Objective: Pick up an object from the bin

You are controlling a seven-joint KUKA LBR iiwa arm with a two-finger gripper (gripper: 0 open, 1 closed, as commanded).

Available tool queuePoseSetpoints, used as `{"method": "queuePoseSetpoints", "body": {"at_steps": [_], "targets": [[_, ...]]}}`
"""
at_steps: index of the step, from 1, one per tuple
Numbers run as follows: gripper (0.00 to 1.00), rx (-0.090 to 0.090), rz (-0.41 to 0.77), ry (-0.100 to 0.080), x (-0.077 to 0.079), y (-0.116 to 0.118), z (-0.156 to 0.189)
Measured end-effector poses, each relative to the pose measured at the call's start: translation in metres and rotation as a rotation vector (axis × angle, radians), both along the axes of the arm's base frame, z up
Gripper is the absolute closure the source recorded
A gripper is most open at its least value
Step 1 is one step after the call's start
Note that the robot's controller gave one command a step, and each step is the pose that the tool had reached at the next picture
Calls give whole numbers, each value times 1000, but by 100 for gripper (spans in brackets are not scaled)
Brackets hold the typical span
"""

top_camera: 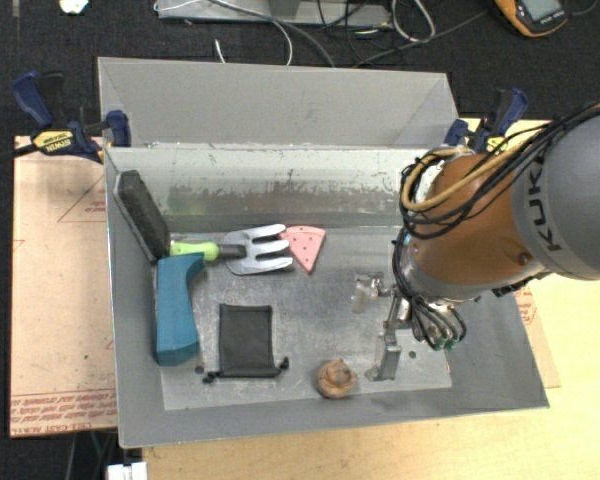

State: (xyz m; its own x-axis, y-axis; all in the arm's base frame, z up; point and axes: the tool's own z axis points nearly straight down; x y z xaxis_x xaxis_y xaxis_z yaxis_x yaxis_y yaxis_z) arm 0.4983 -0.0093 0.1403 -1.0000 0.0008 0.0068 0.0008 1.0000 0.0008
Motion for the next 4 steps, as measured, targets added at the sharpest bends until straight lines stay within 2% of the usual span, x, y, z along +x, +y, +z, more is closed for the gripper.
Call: {"method": "queuePoseSetpoints", "body": {"at_steps": [1, 2, 3, 4], "targets": [[0, 0, 1, -7, 2, 0, 3], [0, -1, 82, -8, 7, 54, -58], [0, -2, 127, -19, 52, 88, -70], [0, -1, 139, -1, 11, 77, -71]]}}
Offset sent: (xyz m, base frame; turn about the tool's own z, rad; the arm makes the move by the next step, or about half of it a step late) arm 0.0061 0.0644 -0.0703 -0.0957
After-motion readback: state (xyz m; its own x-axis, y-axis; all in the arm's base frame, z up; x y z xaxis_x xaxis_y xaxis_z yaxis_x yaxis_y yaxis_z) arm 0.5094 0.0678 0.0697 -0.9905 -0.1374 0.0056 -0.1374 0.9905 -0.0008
